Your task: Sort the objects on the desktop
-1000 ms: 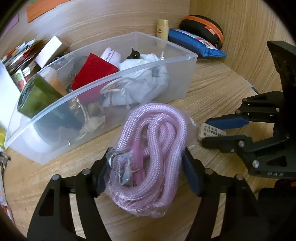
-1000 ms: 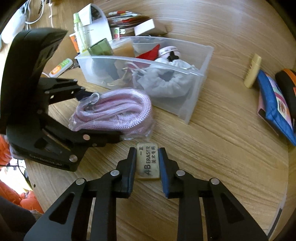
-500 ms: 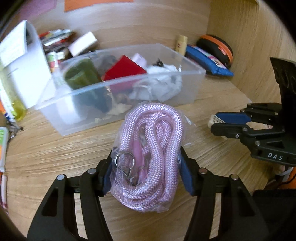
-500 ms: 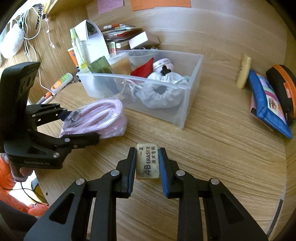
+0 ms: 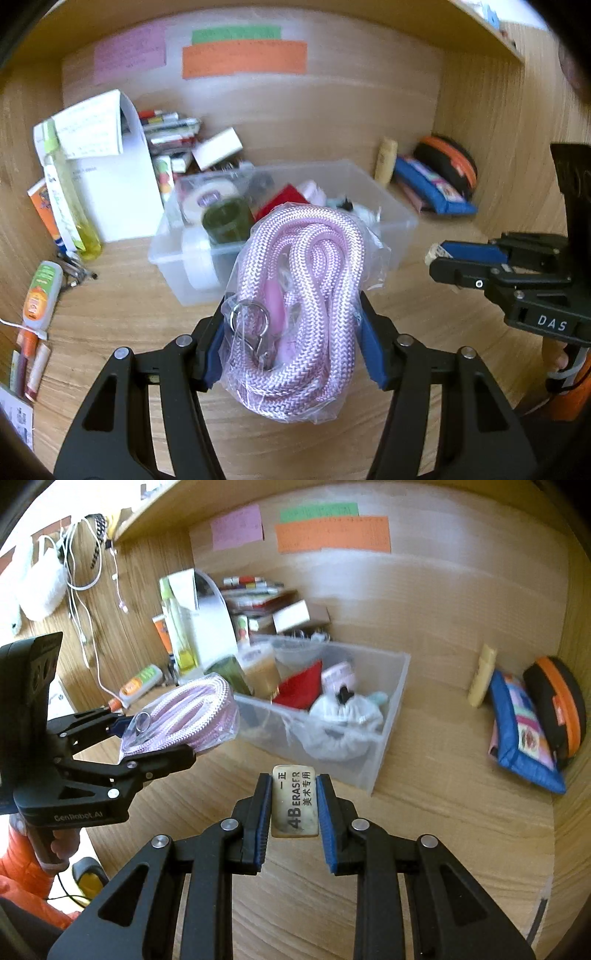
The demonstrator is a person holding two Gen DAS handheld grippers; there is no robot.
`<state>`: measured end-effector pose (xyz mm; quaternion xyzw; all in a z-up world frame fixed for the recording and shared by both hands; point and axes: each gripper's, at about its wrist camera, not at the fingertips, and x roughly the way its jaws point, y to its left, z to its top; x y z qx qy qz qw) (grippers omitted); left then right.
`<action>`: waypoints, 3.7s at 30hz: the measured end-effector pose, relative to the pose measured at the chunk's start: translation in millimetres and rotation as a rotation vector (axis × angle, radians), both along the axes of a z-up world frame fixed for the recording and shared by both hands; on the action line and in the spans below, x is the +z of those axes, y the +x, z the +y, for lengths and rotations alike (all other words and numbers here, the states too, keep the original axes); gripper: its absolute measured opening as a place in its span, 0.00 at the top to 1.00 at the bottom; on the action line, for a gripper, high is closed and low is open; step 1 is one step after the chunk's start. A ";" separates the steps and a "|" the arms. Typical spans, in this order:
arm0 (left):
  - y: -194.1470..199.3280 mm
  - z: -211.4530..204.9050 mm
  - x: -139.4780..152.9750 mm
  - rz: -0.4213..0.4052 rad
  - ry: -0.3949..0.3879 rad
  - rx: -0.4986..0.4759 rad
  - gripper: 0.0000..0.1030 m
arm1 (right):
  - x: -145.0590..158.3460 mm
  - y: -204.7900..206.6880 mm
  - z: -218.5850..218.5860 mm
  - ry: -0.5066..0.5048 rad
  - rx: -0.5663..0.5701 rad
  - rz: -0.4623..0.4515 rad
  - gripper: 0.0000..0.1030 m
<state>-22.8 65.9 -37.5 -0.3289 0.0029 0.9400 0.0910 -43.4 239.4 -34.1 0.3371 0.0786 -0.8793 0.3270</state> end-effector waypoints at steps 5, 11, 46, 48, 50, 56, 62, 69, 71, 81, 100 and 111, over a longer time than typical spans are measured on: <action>-2.6 -17.3 21.8 0.048 0.046 0.036 0.42 | 15.4 -6.9 -0.9 -0.040 -0.009 0.029 0.79; -12.9 -30.6 45.8 0.106 0.065 0.063 0.42 | 29.8 -18.1 -7.7 -0.066 -0.011 0.062 0.79; -143.7 -2.9 16.7 -0.039 0.030 0.063 0.41 | 9.9 -145.3 -46.1 -0.031 -0.151 0.004 0.79; -146.6 -2.1 13.1 -0.047 0.029 0.064 0.41 | 6.0 -146.1 -46.4 -0.021 -0.153 -0.003 0.79; -149.8 -0.7 9.5 -0.058 0.036 0.056 0.41 | 3.0 -146.8 -47.3 -0.016 -0.152 -0.010 0.79; -157.4 -1.4 -0.7 -0.097 0.039 0.053 0.41 | 4.1 -144.6 -49.1 0.019 -0.170 0.034 0.79; -157.7 -4.3 -1.8 -0.105 0.042 0.052 0.40 | 5.6 -142.2 -49.7 0.028 -0.169 0.050 0.79; -148.9 -7.6 12.3 -0.052 0.032 0.073 0.30 | 11.1 -137.4 -45.6 0.015 -0.174 0.070 0.67; -145.7 -8.2 17.6 -0.033 0.025 0.079 0.29 | 14.1 -135.5 -41.6 0.005 -0.178 0.076 0.64; -121.4 -21.3 39.4 0.024 -0.004 0.144 0.07 | 25.9 -125.0 -35.2 -0.034 -0.181 0.119 0.28; -46.4 -26.0 60.5 0.152 -0.060 0.155 0.03 | 66.4 -56.0 -19.4 -0.050 -0.221 0.246 0.01; -8.3 -16.0 59.5 0.186 -0.040 0.104 0.02 | 67.3 -2.4 -5.1 -0.060 -0.246 0.270 0.01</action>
